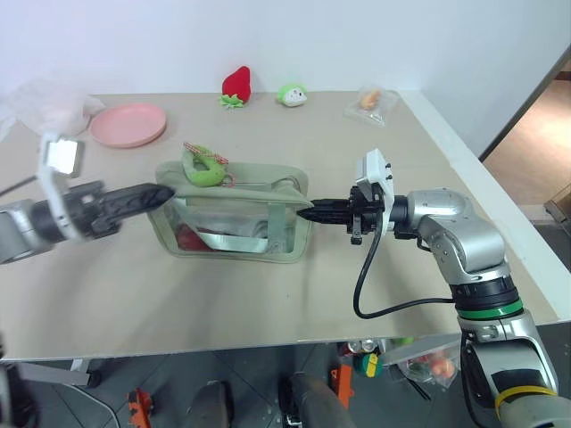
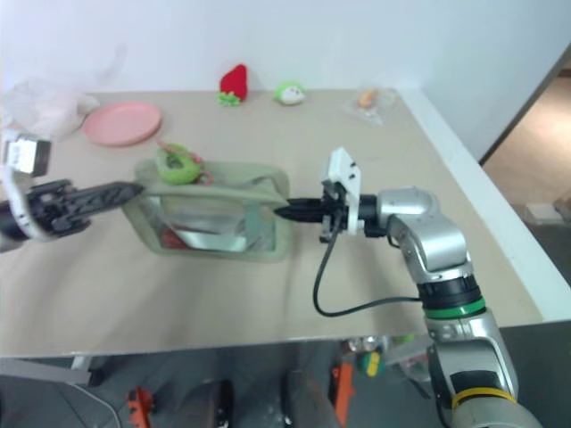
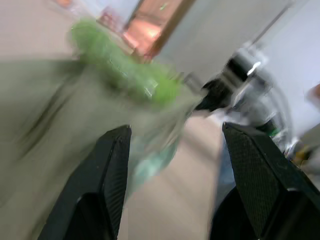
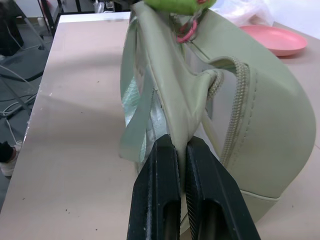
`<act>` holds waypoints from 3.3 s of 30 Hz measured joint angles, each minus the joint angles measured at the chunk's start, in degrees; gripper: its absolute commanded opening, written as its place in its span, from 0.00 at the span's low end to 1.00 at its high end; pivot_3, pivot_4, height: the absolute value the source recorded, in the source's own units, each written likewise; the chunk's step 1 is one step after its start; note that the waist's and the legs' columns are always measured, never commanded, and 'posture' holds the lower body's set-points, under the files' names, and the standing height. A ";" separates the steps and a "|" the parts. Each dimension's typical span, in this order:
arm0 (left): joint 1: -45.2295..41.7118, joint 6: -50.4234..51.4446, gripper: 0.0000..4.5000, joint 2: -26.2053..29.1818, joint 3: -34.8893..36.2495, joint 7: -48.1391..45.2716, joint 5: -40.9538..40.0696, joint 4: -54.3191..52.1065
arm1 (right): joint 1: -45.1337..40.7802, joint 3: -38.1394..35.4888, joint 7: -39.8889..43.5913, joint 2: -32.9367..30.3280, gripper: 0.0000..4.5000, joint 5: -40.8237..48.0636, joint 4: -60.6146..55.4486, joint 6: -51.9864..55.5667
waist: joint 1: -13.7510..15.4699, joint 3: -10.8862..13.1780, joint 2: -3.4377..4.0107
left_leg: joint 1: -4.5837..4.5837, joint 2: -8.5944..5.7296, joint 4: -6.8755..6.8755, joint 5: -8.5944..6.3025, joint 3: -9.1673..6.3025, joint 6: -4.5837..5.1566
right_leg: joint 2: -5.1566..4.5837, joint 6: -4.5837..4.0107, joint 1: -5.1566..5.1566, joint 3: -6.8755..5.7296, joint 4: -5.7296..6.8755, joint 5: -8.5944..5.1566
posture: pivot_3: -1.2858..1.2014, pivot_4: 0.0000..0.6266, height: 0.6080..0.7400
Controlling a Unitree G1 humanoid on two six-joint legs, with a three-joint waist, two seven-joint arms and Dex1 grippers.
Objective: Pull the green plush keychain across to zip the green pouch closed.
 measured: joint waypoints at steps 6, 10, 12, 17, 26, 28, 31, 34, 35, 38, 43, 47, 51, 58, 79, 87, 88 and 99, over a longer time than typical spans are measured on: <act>-0.85 -8.74 0.67 1.82 -0.82 -3.22 8.32 5.81 | -0.91 0.22 0.92 0.28 0.00 -0.17 1.34 -0.87 | 0.30 -0.01 -0.01 | 0.03 -0.03 0.08 0.03 0.02 0.00 | -0.06 -0.02 0.07 -0.07 0.00 0.07 | 0.52 0.24 1.00; -0.53 -15.00 0.67 1.82 -1.25 -4.41 13.59 8.73 | -1.63 0.45 1.20 0.76 0.00 -0.31 2.19 -1.27 | 0.02 0.00 -0.01 | 0.00 0.02 0.01 0.02 0.10 0.00 | -0.01 -0.02 -0.01 0.02 0.00 0.03 | 0.52 0.24 1.00; 0.76 -16.64 0.67 1.74 -2.36 -5.11 15.77 9.40 | -1.78 0.45 1.35 0.80 0.00 -0.36 2.27 -1.45 | 0.04 0.00 -0.01 | -0.01 0.03 -0.03 -0.01 0.06 -0.01 | 0.00 -0.04 -0.01 0.00 0.00 -0.04 | 0.52 0.24 1.00; 2.49 -17.99 0.67 -2.47 -5.69 -5.44 17.68 9.01 | -1.96 0.45 1.55 0.78 0.00 -0.44 2.31 -1.46 | 0.07 -0.01 -0.01 | -0.06 0.06 -0.01 -0.03 0.04 -0.03 | 0.00 -0.06 -0.03 -0.04 0.00 -0.06 | 0.52 0.24 1.00; -0.76 -17.07 0.48 -5.43 -7.09 -5.22 16.77 5.90 | -1.96 0.44 1.68 0.72 0.00 -0.53 2.29 -1.33 | 0.10 -0.01 -0.01 | -0.05 0.04 0.00 -0.02 0.00 -0.03 | 0.02 -0.03 0.01 -0.06 0.00 -0.04 | 0.52 0.24 1.00; -1.53 -17.39 0.33 -6.70 -7.35 -4.88 17.11 6.18 | -1.92 0.45 1.57 0.69 0.00 -0.56 2.29 -1.15 | 0.04 -0.01 -0.01 | -0.05 0.04 0.01 -0.02 0.03 -0.03 | 0.03 -0.02 0.00 -0.03 0.00 -0.03 | 0.52 0.24 1.00; -1.61 -17.34 0.11 -7.59 -7.35 -4.58 17.13 6.61 | -1.85 0.31 1.29 0.41 0.00 -0.57 2.28 -0.90 | 0.04 -0.01 -0.01 | -0.06 0.04 0.00 -0.03 0.00 -0.03 | 0.03 -0.02 0.00 -0.04 0.00 -0.04 | 0.52 0.24 1.00; -1.54 -17.42 0.01 -8.17 -7.58 -4.08 17.48 6.00 | -1.39 0.16 0.99 0.32 0.00 -0.55 2.20 -0.70 | 0.07 -0.01 -0.01 | -0.08 0.03 0.00 -0.02 -0.01 -0.03 | 0.01 -0.01 0.00 -0.05 0.00 -0.04 | 0.52 0.24 1.00; -1.54 -17.46 0.01 -8.45 -7.63 -3.46 17.91 5.53 | -1.20 0.14 0.93 0.30 0.00 -0.53 2.18 -0.53 | 0.10 -0.01 -0.01 | -0.08 0.02 0.01 -0.02 -0.01 -0.03 | -0.01 -0.01 0.00 -0.05 0.00 -0.04 | 0.52 0.24 1.00; -1.54 -17.53 0.00 -8.88 -7.62 -2.48 18.33 4.83 | -0.76 -0.18 0.48 0.32 0.08 -0.13 1.79 0.38 | 0.10 -0.01 -0.01 | -0.07 0.01 0.06 -0.02 -0.01 -0.03 | -0.02 0.03 0.02 -0.04 0.00 -0.01 | 0.52 0.24 1.00; -0.56 -18.56 0.00 -9.10 -7.76 -2.68 18.56 3.37 | -0.60 -2.29 -1.48 0.69 0.47 2.89 0.39 5.15 | 0.16 -0.01 -0.01 | -0.07 -0.01 0.08 -0.02 0.00 -0.03 | -0.06 0.05 0.04 -0.04 0.00 0.01 | 0.52 0.24 1.00; -0.13 -18.69 0.00 -9.16 -8.17 -2.84 18.60 2.15 | 1.57 -3.58 -2.11 -1.17 0.77 4.64 -2.72 7.55 | 0.34 -0.01 -0.01 | -0.08 -0.07 0.08 -0.02 -0.02 -0.03 | -0.09 0.08 0.04 -0.04 -0.01 -0.02 | 0.52 0.24 1.00; 0.72 -19.32 0.00 -9.14 -8.32 -3.40 18.51 1.32 | 2.13 -11.11 -3.13 -4.99 0.94 10.06 -3.95 11.18 | 0.77 0.00 0.00 | -0.08 -0.17 0.08 -0.02 0.02 -0.02 | -0.18 0.12 0.04 -0.01 -0.01 -0.01 | 0.52 0.24 1.00; 1.32 -20.28 0.00 -8.97 -8.77 -3.79 18.91 1.02 | -10.11 -12.80 -4.15 -2.54 0.94 15.64 -5.01 13.70 | 0.53 -0.02 -0.02 | 0.25 -0.03 0.04 -0.02 0.00 -0.02 | -0.03 0.09 0.27 0.00 0.00 0.00 | 0.52 0.24 1.00; 5.64 -19.20 0.00 -12.16 -7.54 -0.45 15.44 -6.11 | -31.35 7.26 6.38 19.39 0.94 -4.77 33.13 -5.07 | 1.56 -0.02 -0.01 | -0.33 -0.44 0.26 -0.17 -0.15 0.27 | -0.52 0.22 0.07 -0.15 -0.06 0.01 | 0.52 0.24 1.00; 6.03 -18.40 0.00 -12.43 -7.11 1.29 14.60 -6.54 | -29.98 7.37 8.15 20.52 0.69 -6.44 33.22 -5.08 | 1.54 -0.02 0.00 | -0.31 -0.40 0.27 -0.15 -0.22 0.25 | -0.46 0.23 0.08 -0.21 -0.04 0.01 | 0.52 0.24 1.00; 6.03 -18.38 0.00 -12.43 -7.11 1.37 14.55 -6.54 | -29.76 7.34 8.33 20.61 0.61 -6.45 33.19 -5.07 | 1.54 -0.02 0.00 | -0.31 -0.39 0.27 -0.15 -0.22 0.25 | -0.46 0.23 0.08 -0.21 -0.04 0.01 | 0.52 0.24 1.00; 6.00 -18.33 0.00 -12.48 -7.16 1.54 14.37 -6.58 | -28.52 7.27 8.65 20.68 0.00 -6.59 32.65 -4.83 | 1.53 -0.03 0.00 | -0.31 -0.40 0.27 -0.15 -0.21 0.25 | -0.46 0.23 0.08 -0.22 -0.04 0.01 | 0.52 0.24 1.00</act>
